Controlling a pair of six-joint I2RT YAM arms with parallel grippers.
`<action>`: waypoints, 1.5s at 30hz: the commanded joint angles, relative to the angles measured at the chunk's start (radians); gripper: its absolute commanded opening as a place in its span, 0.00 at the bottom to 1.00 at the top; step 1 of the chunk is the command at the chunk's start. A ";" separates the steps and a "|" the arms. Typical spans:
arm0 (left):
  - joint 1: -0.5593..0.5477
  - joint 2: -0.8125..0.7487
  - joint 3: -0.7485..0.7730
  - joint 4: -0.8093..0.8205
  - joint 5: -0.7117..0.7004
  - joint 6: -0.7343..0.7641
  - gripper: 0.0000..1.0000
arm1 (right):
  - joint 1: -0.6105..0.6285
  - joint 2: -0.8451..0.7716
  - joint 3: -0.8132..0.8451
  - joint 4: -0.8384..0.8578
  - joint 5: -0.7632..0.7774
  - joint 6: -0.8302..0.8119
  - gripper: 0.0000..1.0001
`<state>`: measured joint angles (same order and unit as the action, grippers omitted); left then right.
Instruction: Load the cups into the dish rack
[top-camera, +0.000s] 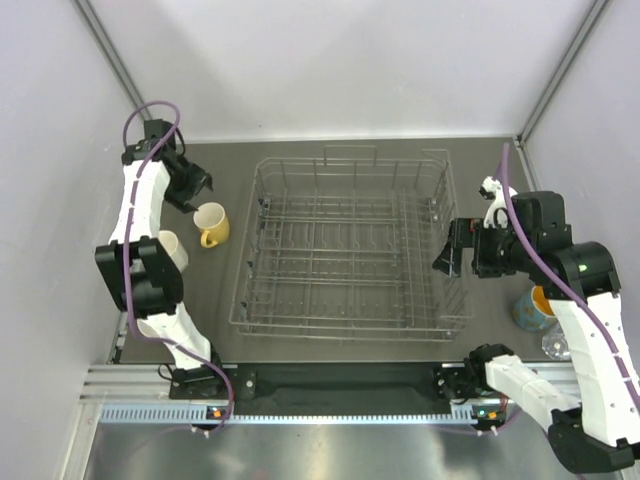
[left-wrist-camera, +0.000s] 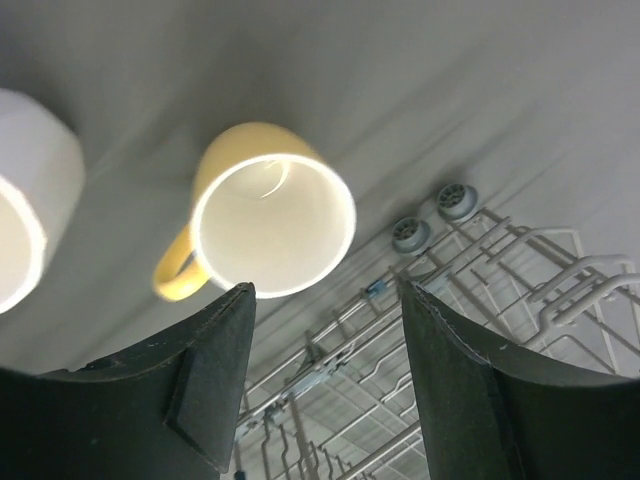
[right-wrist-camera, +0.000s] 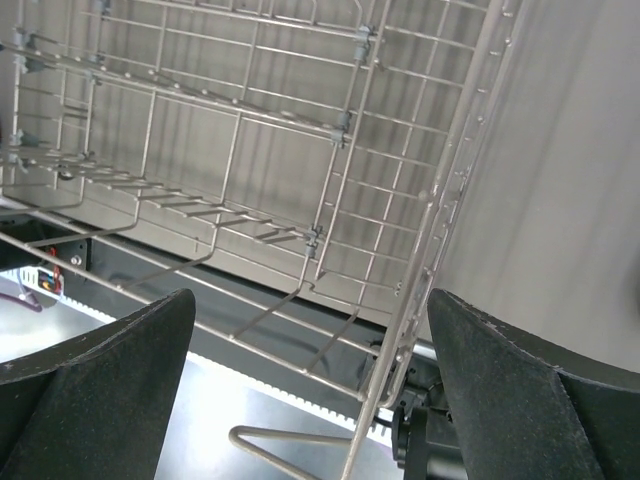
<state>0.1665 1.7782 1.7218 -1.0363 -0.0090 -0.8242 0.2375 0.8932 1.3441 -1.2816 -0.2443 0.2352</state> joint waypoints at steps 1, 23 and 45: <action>-0.047 0.047 0.094 0.007 -0.046 0.017 0.65 | -0.004 0.010 0.041 0.007 0.026 -0.005 1.00; -0.062 0.253 0.128 0.038 -0.082 -0.055 0.59 | -0.006 0.042 0.053 0.007 0.066 0.075 1.00; -0.071 0.280 0.136 0.027 -0.098 -0.006 0.00 | -0.007 0.038 0.024 0.027 0.077 0.104 1.00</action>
<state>0.0963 2.0602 1.8309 -1.0225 -0.1089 -0.8413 0.2375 0.9386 1.3567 -1.2797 -0.1776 0.3298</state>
